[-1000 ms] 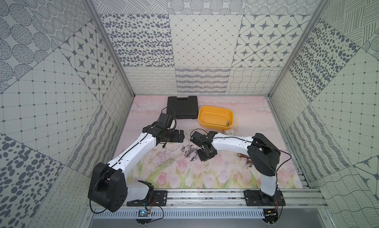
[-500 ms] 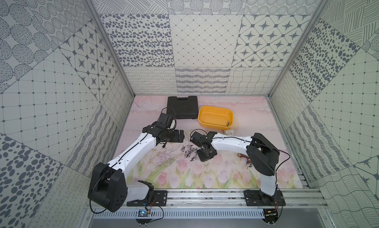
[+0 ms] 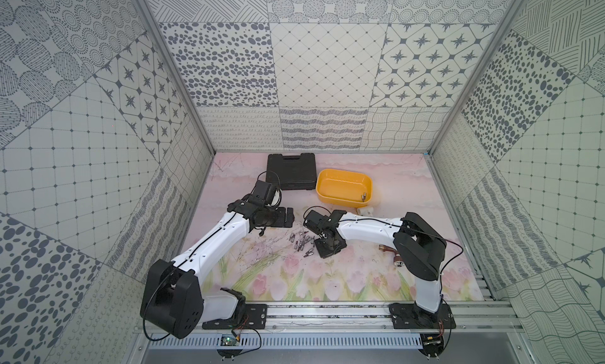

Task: Put the bit on the desktop into the storage box
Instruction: Pick up the screwdriver bit from the center of the board, then place the screwdriver bit in the storage box.

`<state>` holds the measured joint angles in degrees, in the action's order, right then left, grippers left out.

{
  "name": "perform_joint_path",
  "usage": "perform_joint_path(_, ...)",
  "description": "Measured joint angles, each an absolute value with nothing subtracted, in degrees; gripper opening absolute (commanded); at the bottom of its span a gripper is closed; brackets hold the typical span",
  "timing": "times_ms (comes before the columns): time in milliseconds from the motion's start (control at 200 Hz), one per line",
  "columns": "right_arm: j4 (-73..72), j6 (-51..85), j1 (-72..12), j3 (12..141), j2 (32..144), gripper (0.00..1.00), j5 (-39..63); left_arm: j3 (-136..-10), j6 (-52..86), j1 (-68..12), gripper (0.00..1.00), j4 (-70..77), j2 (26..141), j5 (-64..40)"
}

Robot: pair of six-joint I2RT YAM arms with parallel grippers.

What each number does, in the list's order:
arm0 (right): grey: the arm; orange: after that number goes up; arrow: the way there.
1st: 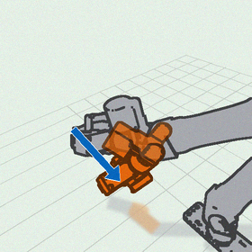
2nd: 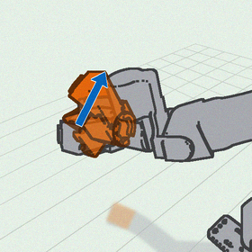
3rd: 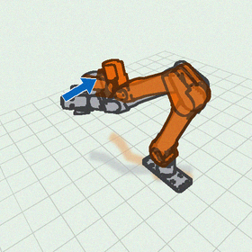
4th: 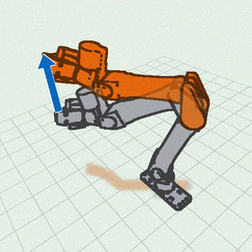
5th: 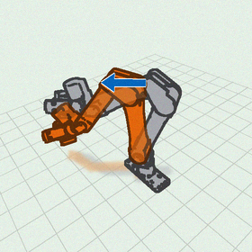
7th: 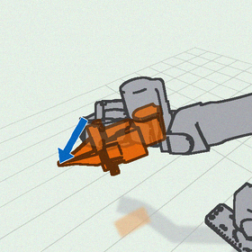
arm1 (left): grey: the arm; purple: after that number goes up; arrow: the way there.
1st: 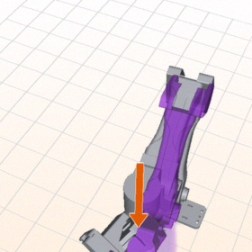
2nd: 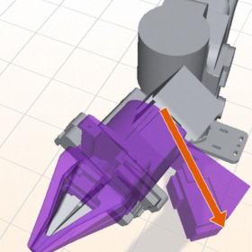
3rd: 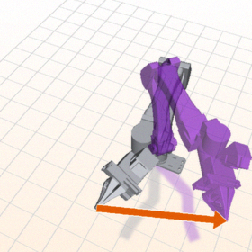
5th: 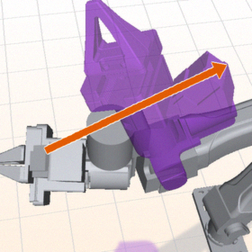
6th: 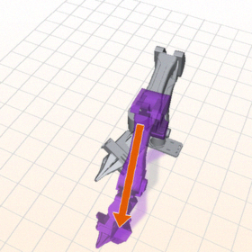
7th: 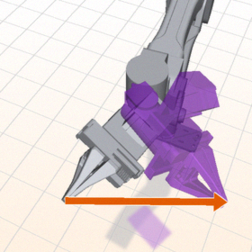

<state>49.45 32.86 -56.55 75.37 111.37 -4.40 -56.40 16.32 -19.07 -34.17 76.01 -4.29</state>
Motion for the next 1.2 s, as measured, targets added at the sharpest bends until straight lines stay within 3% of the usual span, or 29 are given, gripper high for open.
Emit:
perform_joint_path(600,49.3,32.8,-55.1,74.9,105.9,0.13,-5.2,-56.4,16.3,-19.1,0.99,-34.6,76.0,-4.3)
perform_joint_path(1201,51.2,23.2,-41.5,84.4,103.9,0.13,-8.6,-56.4,16.3,-19.1,0.99,-35.0,76.0,-4.3)
